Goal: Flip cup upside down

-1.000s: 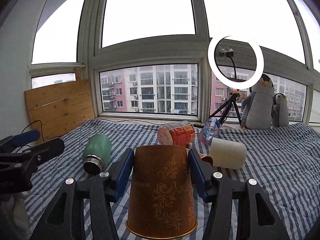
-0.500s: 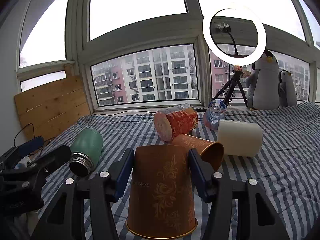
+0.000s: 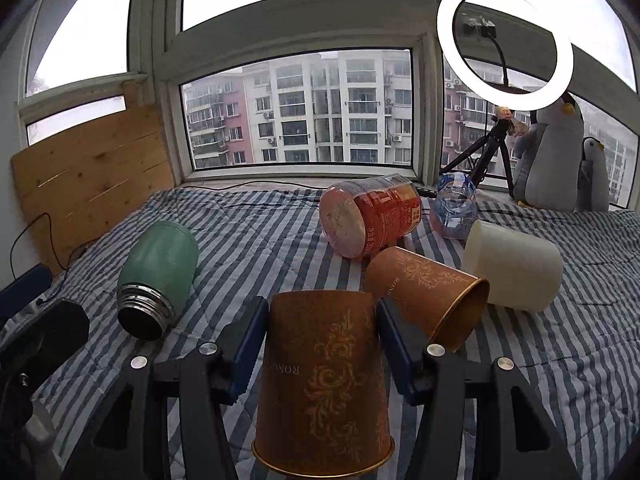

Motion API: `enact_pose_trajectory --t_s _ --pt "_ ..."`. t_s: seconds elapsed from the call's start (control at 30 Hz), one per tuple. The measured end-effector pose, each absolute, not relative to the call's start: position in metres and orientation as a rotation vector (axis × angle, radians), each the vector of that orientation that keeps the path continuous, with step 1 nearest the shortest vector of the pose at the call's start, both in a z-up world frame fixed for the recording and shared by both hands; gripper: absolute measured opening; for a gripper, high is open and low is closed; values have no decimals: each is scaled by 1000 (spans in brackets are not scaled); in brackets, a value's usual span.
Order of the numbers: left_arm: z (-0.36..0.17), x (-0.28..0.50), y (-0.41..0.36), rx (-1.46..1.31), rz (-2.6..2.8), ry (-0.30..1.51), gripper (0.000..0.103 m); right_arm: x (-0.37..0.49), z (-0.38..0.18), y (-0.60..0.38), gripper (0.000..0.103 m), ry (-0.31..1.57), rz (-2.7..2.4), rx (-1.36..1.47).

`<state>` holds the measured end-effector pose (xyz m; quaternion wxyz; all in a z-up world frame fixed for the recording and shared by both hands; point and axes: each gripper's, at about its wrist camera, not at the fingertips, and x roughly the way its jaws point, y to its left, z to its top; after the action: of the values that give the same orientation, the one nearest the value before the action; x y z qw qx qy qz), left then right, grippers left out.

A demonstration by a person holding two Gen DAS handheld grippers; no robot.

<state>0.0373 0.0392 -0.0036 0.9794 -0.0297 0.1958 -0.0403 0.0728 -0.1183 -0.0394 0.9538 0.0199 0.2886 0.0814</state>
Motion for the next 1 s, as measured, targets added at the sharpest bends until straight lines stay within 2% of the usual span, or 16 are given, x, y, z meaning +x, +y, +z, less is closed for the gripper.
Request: enact_pose_trajectory --t_s 0.3,0.43,0.6,0.67,1.0 --pt "-6 31 43 -81 -109 432 101 33 -34 -125 54 579 209 -5" --pt "-11 24 38 -83 -119 440 101 18 -33 -130 66 543 190 -1" --pt "-12 5 31 -56 -94 377 101 -7 -20 -136 70 460 165 -9" --pt "-10 -1 29 -59 -89 358 101 -18 -17 -140 76 430 154 -12" --pt "-7 -20 18 -43 -112 294 101 -57 -6 -165 80 313 134 -4"
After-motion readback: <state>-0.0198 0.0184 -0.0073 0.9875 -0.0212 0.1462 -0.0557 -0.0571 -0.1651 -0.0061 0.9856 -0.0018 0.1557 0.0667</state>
